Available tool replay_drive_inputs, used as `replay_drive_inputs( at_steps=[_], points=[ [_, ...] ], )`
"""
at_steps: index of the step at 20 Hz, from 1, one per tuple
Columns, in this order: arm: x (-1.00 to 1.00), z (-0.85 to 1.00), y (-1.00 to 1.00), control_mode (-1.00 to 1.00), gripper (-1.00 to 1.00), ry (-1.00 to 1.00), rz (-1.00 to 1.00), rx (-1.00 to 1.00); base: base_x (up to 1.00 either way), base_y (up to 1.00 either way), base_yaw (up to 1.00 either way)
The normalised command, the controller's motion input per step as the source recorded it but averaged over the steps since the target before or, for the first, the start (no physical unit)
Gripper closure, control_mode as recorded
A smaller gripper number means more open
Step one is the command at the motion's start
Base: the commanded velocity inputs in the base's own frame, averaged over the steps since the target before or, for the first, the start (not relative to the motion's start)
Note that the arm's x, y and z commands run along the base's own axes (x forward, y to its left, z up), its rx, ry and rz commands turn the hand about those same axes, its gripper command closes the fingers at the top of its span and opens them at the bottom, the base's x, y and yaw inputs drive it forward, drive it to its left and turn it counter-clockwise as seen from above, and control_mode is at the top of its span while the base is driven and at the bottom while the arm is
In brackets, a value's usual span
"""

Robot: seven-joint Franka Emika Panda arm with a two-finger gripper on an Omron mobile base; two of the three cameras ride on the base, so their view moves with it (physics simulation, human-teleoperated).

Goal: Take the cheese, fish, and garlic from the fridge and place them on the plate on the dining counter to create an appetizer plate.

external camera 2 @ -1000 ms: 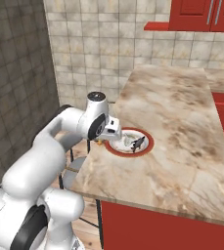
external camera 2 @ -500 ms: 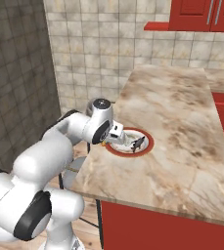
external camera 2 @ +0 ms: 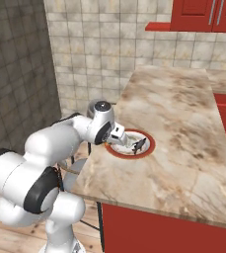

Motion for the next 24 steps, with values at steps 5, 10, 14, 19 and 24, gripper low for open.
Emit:
replay_drive_inputs(
  at_steps=[5, 10, 14, 19, 24],
  points=[
    [0.4, -0.28, -0.06, -1.0, 1.0, 0.0, -0.07, 0.0, 0.0, 0.0, 0.0],
    [0.4, -0.24, -0.08, -1.0, 1.0, 0.0, -0.07, 0.0, 0.0, 0.0, 0.0],
    [0.33, -0.26, -0.09, -1.0, 1.0, 0.0, -0.05, 0.0, 0.0, 0.0, 0.0],
    [0.35, -0.23, -0.05, -1.0, 1.0, 0.0, -0.03, 0.0, 0.0, 0.0, 0.0],
    [0.35, -0.15, -0.09, -1.0, 1.0, 0.0, -0.02, 0.0, 0.0, 0.0, 0.0]
  ],
)
